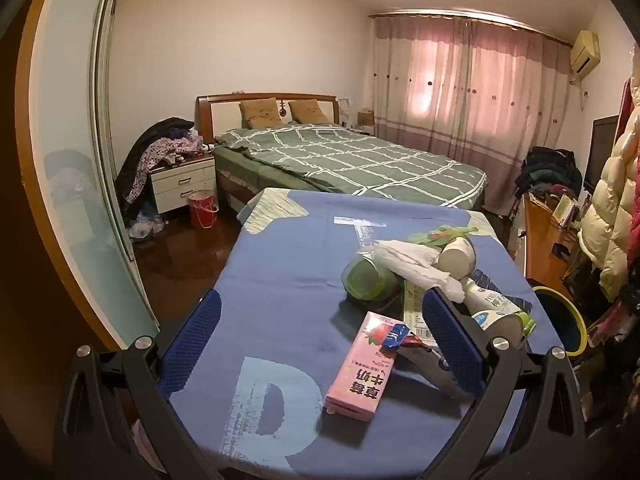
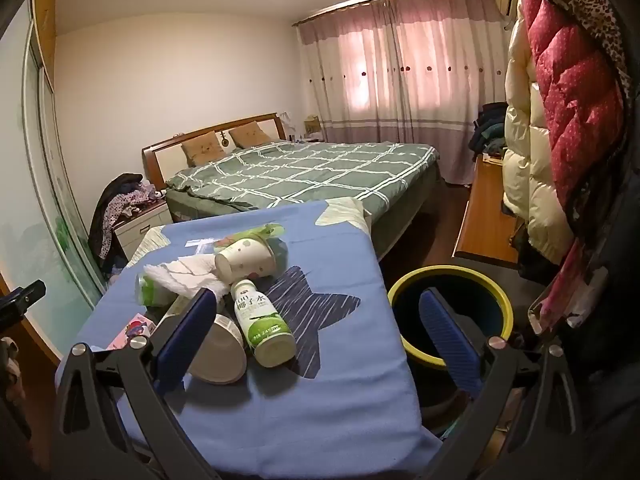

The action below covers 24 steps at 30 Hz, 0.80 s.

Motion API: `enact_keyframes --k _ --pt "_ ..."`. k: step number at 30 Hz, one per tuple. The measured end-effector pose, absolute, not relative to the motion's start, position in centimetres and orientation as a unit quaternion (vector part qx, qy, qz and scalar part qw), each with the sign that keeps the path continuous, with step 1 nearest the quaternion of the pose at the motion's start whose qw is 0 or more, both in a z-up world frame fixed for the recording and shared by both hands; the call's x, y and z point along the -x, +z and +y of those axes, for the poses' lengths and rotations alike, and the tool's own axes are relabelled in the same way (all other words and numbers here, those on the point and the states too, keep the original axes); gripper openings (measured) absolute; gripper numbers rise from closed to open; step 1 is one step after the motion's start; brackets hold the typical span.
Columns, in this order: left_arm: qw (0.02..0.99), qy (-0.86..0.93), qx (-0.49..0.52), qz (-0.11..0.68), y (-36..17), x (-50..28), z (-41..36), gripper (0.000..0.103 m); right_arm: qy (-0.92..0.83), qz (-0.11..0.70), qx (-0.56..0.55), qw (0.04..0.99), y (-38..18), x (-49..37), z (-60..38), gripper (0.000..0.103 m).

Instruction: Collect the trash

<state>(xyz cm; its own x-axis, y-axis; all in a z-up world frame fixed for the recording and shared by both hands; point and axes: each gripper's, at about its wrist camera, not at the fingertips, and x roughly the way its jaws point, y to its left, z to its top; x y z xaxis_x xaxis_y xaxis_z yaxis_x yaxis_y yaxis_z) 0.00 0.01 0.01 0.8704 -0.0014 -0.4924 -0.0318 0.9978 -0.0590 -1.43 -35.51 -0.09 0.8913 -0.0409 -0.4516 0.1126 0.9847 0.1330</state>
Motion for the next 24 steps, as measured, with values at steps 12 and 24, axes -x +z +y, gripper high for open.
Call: enact_keyframes --k 12,24 --pt "0.966 0.007 0.034 0.255 0.22 0.50 -0.40 0.099 -0.034 0.235 -0.078 0.968 -0.94 1.14 -35.77 0.097" --pt "0.967 0.008 0.030 0.254 -0.37 0.01 -0.43 0.099 -0.035 0.243 -0.076 0.966 -0.88 0.57 -35.21 0.097"
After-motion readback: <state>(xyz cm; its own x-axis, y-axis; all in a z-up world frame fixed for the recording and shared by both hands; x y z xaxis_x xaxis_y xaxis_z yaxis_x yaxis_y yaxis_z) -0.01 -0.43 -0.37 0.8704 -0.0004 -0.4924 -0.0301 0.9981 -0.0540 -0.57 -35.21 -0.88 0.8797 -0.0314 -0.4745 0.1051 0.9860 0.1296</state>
